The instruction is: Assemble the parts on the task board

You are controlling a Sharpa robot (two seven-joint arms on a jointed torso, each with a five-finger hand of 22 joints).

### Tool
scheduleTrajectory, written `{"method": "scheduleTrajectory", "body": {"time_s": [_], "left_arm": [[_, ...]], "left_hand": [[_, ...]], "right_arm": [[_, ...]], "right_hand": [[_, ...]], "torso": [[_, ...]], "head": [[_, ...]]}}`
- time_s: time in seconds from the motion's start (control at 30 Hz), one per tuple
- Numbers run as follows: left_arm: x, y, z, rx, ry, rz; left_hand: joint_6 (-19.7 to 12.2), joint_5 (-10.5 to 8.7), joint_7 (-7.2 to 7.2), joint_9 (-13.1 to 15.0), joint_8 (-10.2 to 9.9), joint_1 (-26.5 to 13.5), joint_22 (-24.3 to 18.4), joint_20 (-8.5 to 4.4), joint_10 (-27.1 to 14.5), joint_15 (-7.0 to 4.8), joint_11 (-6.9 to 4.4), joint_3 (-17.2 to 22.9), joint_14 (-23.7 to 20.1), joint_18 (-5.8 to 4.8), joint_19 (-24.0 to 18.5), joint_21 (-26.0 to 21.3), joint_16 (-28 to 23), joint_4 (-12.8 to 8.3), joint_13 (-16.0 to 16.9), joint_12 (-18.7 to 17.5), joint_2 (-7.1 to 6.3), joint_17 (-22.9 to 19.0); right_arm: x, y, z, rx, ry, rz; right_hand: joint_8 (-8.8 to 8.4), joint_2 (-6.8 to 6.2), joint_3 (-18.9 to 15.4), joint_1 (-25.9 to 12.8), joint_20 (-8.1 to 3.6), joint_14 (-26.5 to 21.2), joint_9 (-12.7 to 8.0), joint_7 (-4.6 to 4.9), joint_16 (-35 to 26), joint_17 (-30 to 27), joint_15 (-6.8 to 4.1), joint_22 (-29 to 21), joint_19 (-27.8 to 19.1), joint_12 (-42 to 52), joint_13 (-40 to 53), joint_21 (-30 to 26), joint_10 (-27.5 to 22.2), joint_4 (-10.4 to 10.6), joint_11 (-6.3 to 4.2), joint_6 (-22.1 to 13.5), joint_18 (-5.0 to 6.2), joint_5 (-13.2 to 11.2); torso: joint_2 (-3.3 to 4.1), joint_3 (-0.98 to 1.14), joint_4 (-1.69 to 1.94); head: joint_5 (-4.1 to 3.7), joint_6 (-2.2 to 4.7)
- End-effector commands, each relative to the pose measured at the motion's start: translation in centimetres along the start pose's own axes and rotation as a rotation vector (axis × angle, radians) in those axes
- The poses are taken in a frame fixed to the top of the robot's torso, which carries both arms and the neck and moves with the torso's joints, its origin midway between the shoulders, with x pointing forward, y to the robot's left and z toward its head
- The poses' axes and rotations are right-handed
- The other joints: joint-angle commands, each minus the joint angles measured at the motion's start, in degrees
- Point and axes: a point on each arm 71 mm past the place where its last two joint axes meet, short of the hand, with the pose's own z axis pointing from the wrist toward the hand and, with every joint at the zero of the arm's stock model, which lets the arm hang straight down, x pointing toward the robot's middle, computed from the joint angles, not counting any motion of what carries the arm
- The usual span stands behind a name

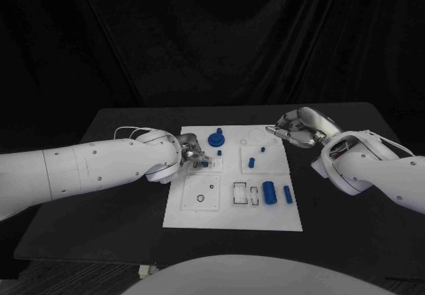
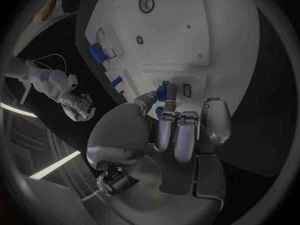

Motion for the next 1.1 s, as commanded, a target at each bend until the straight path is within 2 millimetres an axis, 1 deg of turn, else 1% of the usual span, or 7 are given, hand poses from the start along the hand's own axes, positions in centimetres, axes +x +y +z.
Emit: {"method": "scheduleTrajectory", "body": {"time_s": [0.03,0.4,0.43,0.57,0.87,1.1], "left_arm": [[0.85,0.12,0.11,0.000,0.041,-0.002],[0.98,0.19,0.25,-0.004,0.046,0.000],[0.99,0.21,0.25,-0.005,0.047,0.001],[1.02,0.38,0.24,-0.012,0.054,0.004],[1.13,0.63,0.19,-0.023,0.071,0.012],[1.14,0.55,0.20,-0.014,0.070,0.011]], "left_hand": [[-0.2,-0.34,-0.69,-3.5,-1.6,0.2,2.3,-0.31,0.2,-0.48,-0.36,1.5,3.5,-2.22,0.2,-1.0,-0.8,0.9,7.2,-1.2,-0.74,11.8],[-0.2,-0.42,-0.69,-3.5,-1.6,0.2,2.2,-0.31,0.0,-0.48,-0.37,1.6,3.3,-2.19,0.2,-1.2,-0.9,0.9,6.9,-1.3,-0.75,11.5],[-0.2,-0.42,-0.69,-3.5,-1.6,0.2,2.2,-0.31,0.0,-0.48,-0.37,1.6,3.3,-2.19,0.2,-1.2,-0.9,0.9,6.9,-1.3,-0.75,11.5],[-0.3,-0.48,-0.69,-3.5,-1.6,0.4,2.1,-0.32,0.0,-0.49,-0.37,1.6,3.3,-2.18,0.1,-1.2,-0.9,0.9,6.8,-1.4,-0.78,11.5],[-0.3,-1.09,-0.72,-3.3,-1.5,0.7,2.1,-0.34,-0.1,-0.48,-0.36,1.4,3.3,-2.16,0.0,-1.4,-0.9,1.1,6.7,-1.5,-1.07,11.4],[-0.2,-0.52,-0.86,-3.0,-1.2,1.9,2.1,-0.39,0.0,-0.57,-0.49,1.7,3.3,-2.14,0.0,-1.6,-0.9,0.6,6.8,-1.5,-1.22,11.4]], "right_arm": [[0.09,-0.07,-0.05,0.011,-0.002,-0.003],[0.13,-0.05,-0.05,0.010,-0.001,-0.002],[0.14,-0.05,-0.04,0.010,-0.001,-0.002],[0.18,-0.04,-0.04,0.010,0.000,-0.002],[0.25,-0.07,-0.05,0.012,0.003,-0.002],[0.29,-0.08,-0.07,0.013,0.005,-0.002]], "right_hand": [[0.20,-0.17,-1.3,1.6,0.24,6.2,0.4,-0.19,1.4,15.4,0.12,9.7,-0.1,1.0,15.5,-0.7,6.0,-0.2,-0.01,-0.9,0.16,1.1],[0.20,-0.17,-1.3,1.6,0.24,6.2,0.4,-0.19,1.4,15.4,0.12,9.7,-0.1,1.0,15.5,-0.7,6.0,-0.2,-0.01,-0.9,0.16,1.1],[0.20,-0.17,-1.3,1.6,0.24,6.2,0.4,-0.19,1.4,15.4,0.12,9.7,-0.1,1.0,15.5,-0.7,6.0,-0.2,-0.01,-0.9,0.16,1.1],[0.14,-0.18,-1.2,1.8,0.25,6.2,0.4,-0.16,1.4,15.4,0.13,9.7,-0.2,1.0,15.5,-0.7,6.0,-0.2,0.01,-1.0,0.17,1.1],[0.12,-0.18,-1.2,1.8,0.25,6.2,0.3,-0.15,1.4,15.4,0.13,9.7,-0.1,1.0,15.5,-0.7,6.0,-0.2,0.02,-1.0,0.16,1.1],[0.12,-0.18,-1.2,1.8,0.25,6.2,0.3,-0.15,1.4,15.4,0.13,9.7,-0.1,1.0,15.5,-0.7,6.0,-0.2,0.02,-1.0,0.16,1.1]], "torso": [[0.01,0.02,0.01],[0.00,0.01,-0.01],[-0.01,0.05,-0.05],[0.00,0.05,-0.04],[0.01,0.05,-0.04],[-0.01,0.05,-0.03]], "head": [[0.00,-0.01],[0.01,-0.01],[0.04,-0.01],[0.09,-0.01],[0.20,-0.01],[0.22,-0.01]]}}
